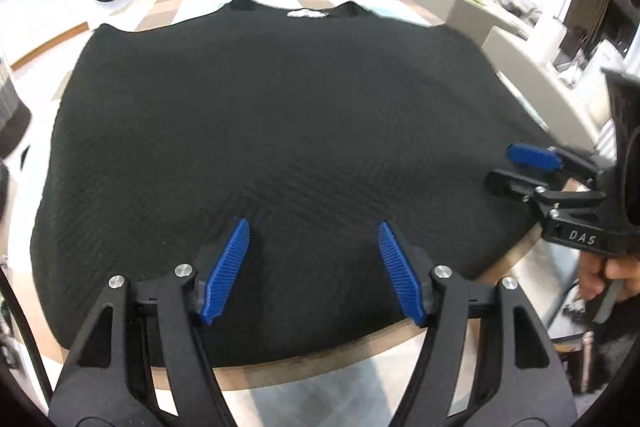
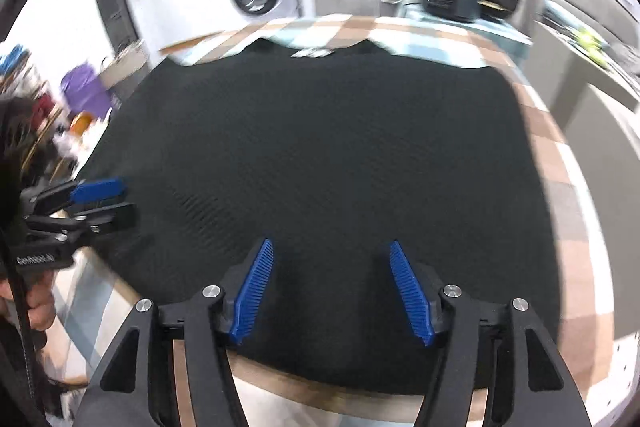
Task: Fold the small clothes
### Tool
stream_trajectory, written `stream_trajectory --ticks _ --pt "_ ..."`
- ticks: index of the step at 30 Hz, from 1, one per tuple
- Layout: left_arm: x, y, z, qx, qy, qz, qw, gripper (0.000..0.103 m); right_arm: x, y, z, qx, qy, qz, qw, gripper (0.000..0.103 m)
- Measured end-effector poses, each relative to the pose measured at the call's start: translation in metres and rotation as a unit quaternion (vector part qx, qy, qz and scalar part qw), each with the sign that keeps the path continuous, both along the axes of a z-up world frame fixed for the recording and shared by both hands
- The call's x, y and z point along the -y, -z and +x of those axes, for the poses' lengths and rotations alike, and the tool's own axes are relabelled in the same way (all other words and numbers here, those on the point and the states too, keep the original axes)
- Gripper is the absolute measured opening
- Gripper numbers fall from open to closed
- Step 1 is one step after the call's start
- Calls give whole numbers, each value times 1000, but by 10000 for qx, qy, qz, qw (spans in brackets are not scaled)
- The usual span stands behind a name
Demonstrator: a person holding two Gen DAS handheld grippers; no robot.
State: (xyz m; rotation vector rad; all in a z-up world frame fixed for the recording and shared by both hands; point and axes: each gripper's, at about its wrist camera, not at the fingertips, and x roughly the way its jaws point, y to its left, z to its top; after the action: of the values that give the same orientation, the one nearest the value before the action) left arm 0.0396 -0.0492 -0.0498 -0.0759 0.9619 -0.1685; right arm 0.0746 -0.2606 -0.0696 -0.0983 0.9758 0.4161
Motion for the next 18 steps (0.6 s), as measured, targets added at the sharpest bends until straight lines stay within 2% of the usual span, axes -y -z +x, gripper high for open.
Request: stream_trajectory --ticks 2,4,6,7,10,14,18 --pt "-10 0 -4 -40 -130 -32 9999 65 -1 6 -1 28 -1 -273 9996 62" --pt "-27 -5 -5 -23 -372 -189 9991 65 10 6 -3 75 224 -434 9988 62" --pt "-36 -7 2 -24 -489 -300 9984 65 21 1 3 3 374 -135 9992 63" --pt "-35 -8 9 -62 -495 -189 9986 65 21 0 6 3 458 -139 9989 63" --pt "-27 -5 31 -30 -374 29 9993 65 5 2 20 22 650 -568 9963 63" --pt "-38 -2 45 -74 -538 -48 9985 65 -16 6 38 19 475 -338 9983 63" --pt "-57 -2 36 -103 -757 59 9971 65 9 9 44 22 912 -414 9950 64"
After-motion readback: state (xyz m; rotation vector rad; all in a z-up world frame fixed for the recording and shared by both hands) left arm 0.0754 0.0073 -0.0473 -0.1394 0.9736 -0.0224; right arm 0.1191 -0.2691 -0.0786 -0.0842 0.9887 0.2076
